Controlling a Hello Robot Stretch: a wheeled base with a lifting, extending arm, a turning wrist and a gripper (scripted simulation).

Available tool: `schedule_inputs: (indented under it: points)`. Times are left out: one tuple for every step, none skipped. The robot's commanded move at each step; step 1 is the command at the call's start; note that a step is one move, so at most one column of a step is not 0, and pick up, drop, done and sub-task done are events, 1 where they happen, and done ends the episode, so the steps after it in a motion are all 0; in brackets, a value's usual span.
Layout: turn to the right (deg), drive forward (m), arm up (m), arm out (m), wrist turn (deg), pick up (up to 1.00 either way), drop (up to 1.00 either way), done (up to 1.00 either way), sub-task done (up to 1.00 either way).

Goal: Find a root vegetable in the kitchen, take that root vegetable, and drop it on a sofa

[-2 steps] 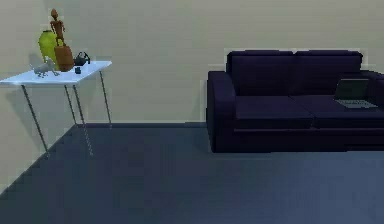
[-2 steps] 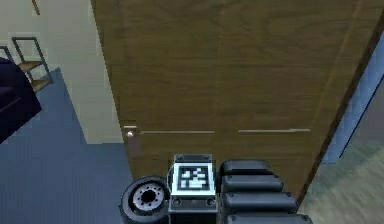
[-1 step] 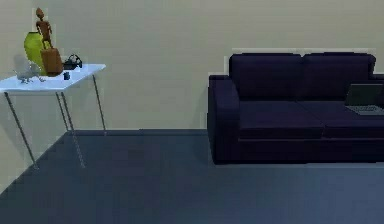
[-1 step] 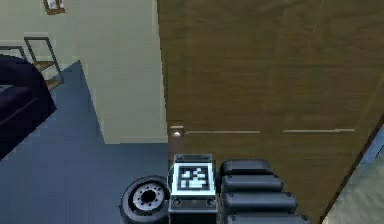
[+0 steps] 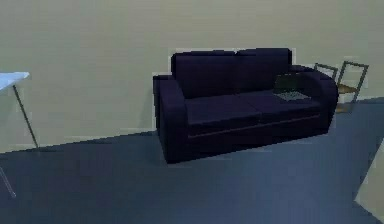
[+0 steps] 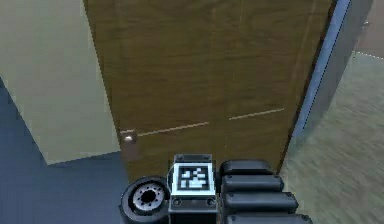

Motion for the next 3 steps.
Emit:
schedule_inputs:
  points:
    - [0.0, 0.35, 0.0, 0.0, 0.0, 0.0, 0.0, 0.0, 0.0]
    - [30.0, 0.0, 0.0, 0.0, 0.0, 0.0, 0.0, 0.0, 0.0]
    - [3.0, 0.0, 0.0, 0.0, 0.0, 0.0, 0.0, 0.0, 0.0]
